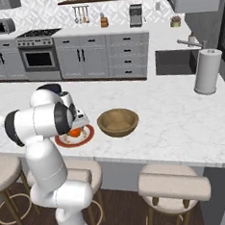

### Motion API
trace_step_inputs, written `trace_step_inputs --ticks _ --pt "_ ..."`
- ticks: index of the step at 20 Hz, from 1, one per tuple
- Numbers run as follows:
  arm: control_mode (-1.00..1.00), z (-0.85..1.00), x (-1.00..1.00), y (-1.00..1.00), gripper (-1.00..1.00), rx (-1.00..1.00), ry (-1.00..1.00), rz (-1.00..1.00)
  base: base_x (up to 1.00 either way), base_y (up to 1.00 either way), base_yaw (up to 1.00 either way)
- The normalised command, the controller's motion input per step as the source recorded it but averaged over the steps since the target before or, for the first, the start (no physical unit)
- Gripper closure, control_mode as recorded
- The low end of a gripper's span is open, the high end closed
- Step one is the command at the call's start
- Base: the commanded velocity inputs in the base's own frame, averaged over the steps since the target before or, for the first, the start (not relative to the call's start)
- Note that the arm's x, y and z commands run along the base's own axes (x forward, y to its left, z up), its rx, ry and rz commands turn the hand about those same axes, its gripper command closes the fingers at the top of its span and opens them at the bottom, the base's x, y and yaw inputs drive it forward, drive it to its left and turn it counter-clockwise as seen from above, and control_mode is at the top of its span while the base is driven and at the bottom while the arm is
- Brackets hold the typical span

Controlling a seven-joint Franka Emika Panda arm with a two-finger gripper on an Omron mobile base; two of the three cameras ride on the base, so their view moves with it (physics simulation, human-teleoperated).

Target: Pick the chicken drumstick and squash from their plates and place them in the bowl. Then put the bowl in the fridge.

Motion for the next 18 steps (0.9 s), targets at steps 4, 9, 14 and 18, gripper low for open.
trace_step_inputs --ticks 4,9,14,18 --pt "-1.0 -0.11 0.01 0.0 1.0 0.0 -0.01 0.02 0.0 0.0 0.0" --pt "-1.0 0.28 0.0 -0.18 1.0 0.01 -0.01 0.0 0.0 0.0 0.0" --pt "-1.0 0.99 -0.07 -0.01 1.0 -0.01 -0.13 0.0 0.0 0.0 0.0" --pt "-1.0 0.84 -0.05 -0.5 1.0 -0.06 -0.09 -0.04 0.0 0.0 0.0"
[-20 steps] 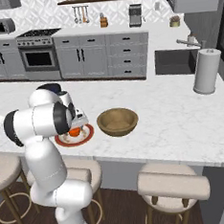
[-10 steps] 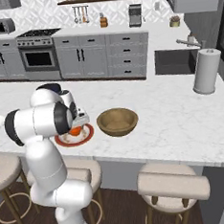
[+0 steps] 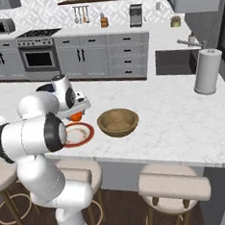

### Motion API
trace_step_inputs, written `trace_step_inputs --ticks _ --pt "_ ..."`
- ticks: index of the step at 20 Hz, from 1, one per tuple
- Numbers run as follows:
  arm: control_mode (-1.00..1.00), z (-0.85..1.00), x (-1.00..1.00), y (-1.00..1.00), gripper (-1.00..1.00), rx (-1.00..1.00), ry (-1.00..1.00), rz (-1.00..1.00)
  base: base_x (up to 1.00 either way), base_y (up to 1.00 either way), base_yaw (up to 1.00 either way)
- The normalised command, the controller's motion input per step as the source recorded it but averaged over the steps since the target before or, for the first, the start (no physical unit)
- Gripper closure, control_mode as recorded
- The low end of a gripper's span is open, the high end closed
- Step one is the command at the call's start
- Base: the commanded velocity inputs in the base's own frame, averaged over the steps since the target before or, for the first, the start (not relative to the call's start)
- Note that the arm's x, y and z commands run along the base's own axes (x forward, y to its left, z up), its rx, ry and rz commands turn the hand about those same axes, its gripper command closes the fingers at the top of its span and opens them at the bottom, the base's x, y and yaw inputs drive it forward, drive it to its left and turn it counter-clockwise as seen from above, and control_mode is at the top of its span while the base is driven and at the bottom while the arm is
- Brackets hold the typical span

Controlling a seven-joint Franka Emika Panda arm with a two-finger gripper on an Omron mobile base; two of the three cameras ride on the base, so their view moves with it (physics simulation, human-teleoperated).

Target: Pick the chicken drumstick and squash from their plates and place them in the bowl. Then put the bowl in the fridge.

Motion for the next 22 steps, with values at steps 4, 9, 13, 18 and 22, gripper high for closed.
trace_step_inputs --ticks 4,9,13,18,22 --pt "-1.0 0.51 0.0 -0.98 1.0 0.0 0.0 -0.15 0.0 0.0 0.0" --pt "-1.0 0.1 -0.17 -1.0 1.0 0.0 -0.03 -0.14 0.0 0.0 0.0" --pt "-1.0 -0.15 0.0 -0.99 1.0 0.01 0.0 -0.1 0.0 0.0 0.0" --pt "-1.0 -0.16 0.0 -0.49 1.0 0.01 0.0 -0.02 0.0 0.0 0.0" --pt "-1.0 -0.39 0.0 -0.25 1.0 0.03 0.0 0.0 0.0 0.0 0.0"
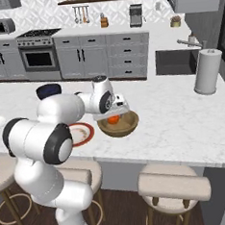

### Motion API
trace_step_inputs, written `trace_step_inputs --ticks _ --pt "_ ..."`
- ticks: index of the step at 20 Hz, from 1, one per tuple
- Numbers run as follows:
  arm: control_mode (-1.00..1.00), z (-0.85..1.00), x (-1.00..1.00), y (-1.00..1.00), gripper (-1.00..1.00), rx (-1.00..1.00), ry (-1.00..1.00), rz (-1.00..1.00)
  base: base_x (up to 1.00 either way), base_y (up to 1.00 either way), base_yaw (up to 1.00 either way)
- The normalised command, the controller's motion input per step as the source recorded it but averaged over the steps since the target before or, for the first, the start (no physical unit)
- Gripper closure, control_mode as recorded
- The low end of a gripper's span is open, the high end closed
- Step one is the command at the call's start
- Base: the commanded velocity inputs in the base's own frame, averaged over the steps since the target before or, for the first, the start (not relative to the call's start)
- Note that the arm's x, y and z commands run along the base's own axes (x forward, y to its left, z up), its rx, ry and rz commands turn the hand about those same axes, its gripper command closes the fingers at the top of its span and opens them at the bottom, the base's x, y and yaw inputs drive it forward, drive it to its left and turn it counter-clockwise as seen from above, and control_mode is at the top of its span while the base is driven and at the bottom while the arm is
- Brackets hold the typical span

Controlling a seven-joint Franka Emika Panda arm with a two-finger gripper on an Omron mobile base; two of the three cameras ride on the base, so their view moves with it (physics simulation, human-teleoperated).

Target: Pick the chicken drumstick and squash from their plates and place them in the bowl. Then put the bowl in the fridge.

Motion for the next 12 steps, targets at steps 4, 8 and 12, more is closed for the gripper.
trace_step_inputs --ticks 4,8,12 --pt "-1.0 -0.31 0.0 0.0 1.0 0.01 0.0 0.0 0.0 0.0 0.0" --pt "-1.0 -0.16 0.0 0.0 -1.0 0.0 0.0 0.0 0.0 0.0 0.0" --pt "-1.0 0.1 0.0 0.0 -1.0 0.0 0.0 0.0 0.0 0.0 0.0"
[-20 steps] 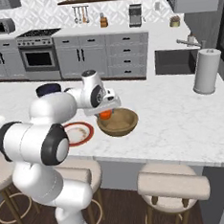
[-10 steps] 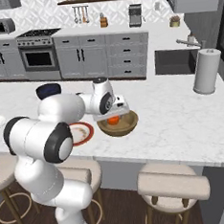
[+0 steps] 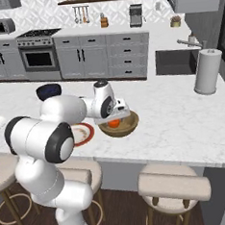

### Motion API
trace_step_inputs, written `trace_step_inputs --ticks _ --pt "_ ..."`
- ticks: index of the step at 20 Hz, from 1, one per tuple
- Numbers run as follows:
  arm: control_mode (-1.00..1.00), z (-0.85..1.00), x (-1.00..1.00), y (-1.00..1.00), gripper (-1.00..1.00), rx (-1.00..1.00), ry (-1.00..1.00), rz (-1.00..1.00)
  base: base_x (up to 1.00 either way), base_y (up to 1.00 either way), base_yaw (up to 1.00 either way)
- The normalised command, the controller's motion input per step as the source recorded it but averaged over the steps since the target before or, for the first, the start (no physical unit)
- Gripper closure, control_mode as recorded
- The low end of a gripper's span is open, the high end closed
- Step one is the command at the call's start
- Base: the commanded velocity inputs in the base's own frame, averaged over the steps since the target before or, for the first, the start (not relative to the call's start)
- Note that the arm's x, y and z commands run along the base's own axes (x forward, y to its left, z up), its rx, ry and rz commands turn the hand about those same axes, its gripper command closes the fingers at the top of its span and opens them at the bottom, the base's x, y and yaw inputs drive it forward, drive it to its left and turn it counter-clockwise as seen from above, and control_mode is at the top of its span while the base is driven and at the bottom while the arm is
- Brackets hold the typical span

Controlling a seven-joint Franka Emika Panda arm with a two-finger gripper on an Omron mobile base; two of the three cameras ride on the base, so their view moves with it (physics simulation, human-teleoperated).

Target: Pick the chicken drumstick and squash from their plates and place them in the bowl. Then put the bowl in the fridge.

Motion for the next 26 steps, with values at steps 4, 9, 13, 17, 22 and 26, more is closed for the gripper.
trace_step_inputs --ticks 4,9,13,17,22,26 --pt "-1.0 0.24 0.0 0.03 -1.0 -0.06 0.0 0.0 0.0 0.0 0.0" --pt "-1.0 0.15 0.0 0.0 -1.0 0.02 0.0 0.0 0.0 0.0 0.0" --pt "-1.0 0.5 -0.5 0.07 -1.0 0.25 -0.08 -0.09 0.0 0.0 0.0" --pt "-1.0 0.77 -0.78 0.42 -1.0 0.19 -0.05 -0.15 0.0 0.0 0.0" --pt "-1.0 0.63 -0.64 0.67 -1.0 -0.04 0.03 -0.16 0.0 0.0 0.0" --pt "-1.0 0.14 -0.99 0.61 -1.0 -0.01 0.18 -0.37 0.0 0.0 0.0"
